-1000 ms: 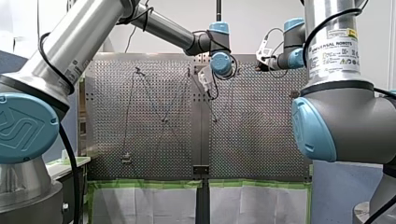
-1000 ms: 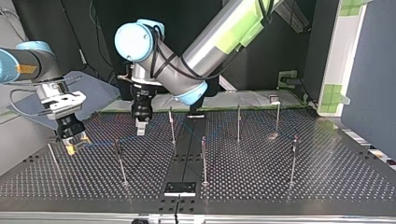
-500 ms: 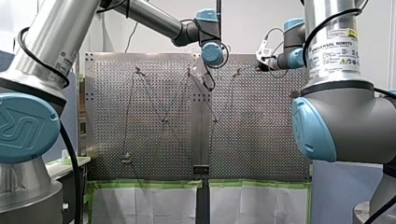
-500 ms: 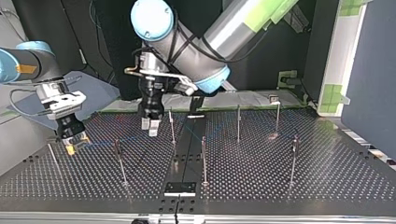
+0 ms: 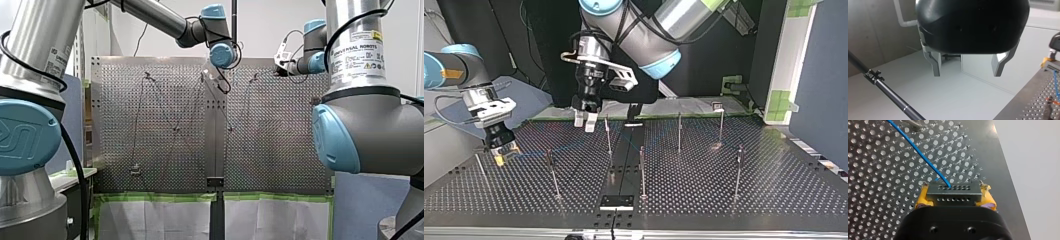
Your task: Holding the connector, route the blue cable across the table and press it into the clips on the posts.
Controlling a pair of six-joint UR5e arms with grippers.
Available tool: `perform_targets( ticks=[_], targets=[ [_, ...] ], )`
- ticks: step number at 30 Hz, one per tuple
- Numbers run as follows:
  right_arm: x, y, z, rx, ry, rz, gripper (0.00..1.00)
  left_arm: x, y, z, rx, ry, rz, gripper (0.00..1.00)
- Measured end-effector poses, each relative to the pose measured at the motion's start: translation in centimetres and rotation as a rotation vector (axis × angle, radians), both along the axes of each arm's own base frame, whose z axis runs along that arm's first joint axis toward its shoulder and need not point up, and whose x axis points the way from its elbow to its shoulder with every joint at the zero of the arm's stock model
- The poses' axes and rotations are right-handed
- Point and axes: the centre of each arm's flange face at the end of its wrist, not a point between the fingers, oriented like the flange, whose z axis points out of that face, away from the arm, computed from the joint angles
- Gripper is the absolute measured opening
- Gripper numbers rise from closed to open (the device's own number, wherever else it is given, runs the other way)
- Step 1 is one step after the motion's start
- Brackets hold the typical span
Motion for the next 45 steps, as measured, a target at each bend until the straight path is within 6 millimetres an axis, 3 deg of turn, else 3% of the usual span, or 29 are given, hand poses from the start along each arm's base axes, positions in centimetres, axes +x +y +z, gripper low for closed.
perform_targets(
  ticks=[15,34,45],
  targets=[
    [0.0,0.0,0.0,0.000,0.000,0.000,0.00,-1.1,1.0,-5.6,-0.017,0.003,-0.011,0.98],
    [0.0,0.0,0.0,0.000,0.000,0.000,0.00,-3.1,3.4,-12.6,0.154,-0.027,0.048,0.98],
    [0.0,0.0,0.0,0.000,0.000,0.000,0.00,-0.7,7.8,-22.0,0.311,0.048,0.166,0.98]
  ],
)
